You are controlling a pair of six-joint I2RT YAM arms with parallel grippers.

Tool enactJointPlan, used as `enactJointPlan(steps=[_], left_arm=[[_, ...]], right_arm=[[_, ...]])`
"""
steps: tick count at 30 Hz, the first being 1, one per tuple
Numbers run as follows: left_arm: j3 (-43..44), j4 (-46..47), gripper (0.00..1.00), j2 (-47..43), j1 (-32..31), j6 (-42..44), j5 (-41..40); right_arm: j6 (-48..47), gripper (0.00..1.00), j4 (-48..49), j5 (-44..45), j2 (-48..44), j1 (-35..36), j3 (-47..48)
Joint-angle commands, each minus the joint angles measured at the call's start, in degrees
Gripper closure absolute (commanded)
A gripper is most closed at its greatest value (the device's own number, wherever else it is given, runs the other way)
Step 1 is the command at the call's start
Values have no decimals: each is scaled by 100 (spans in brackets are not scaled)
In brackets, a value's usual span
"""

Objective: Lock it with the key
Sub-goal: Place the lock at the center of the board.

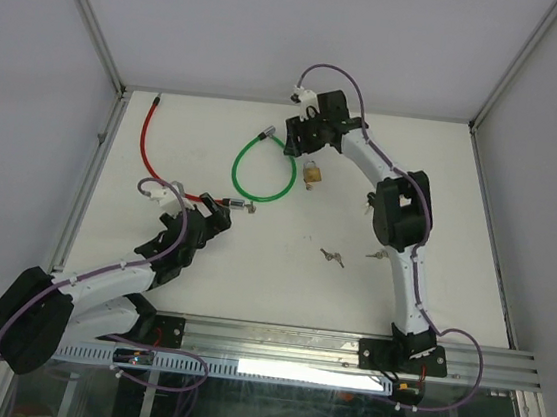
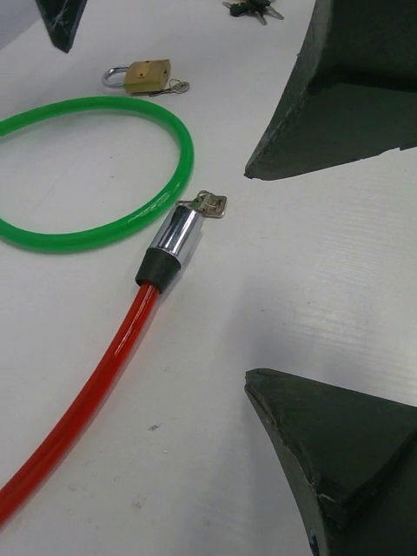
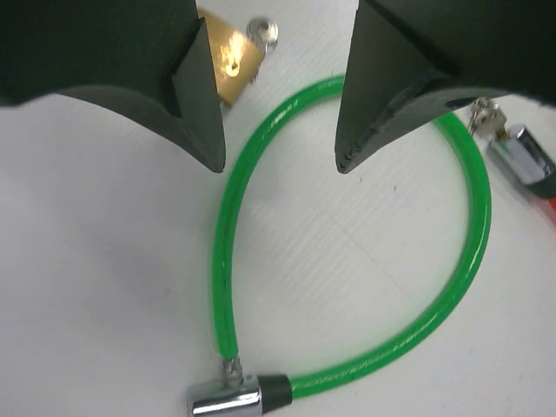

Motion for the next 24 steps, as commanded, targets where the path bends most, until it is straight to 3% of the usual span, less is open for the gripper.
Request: enactJointPlan(steps=[1, 8, 11, 13, 17, 20, 24], left_arm=[[496, 33, 6, 231, 46, -49, -224], [1097, -73, 4, 701, 132, -28, -38], [1387, -2, 7, 955, 225, -149, 483], [1789, -446, 9, 1223, 252, -436, 515], [2491, -1473, 19, 1725, 250, -955, 215], [2497, -1560, 26, 1850, 249, -1253, -3], [2305, -1303, 52, 1888, 270, -1544, -284]], right_arm=[[-726, 44, 401, 154, -1757, -6, -869], [-1439, 43, 519, -1830, -4123, -43, -2974], [-1600, 43, 112, -2395, -4807, -94, -3474], [-1666, 43, -277, -2660, -5086, -143, -3672], [-1607, 43, -359, -3239, -5667, -427, -4474], [-1146, 43, 617, -3646, -6156, -955, -5390], [-889, 43, 976, -3899, -6201, -1217, -5667]])
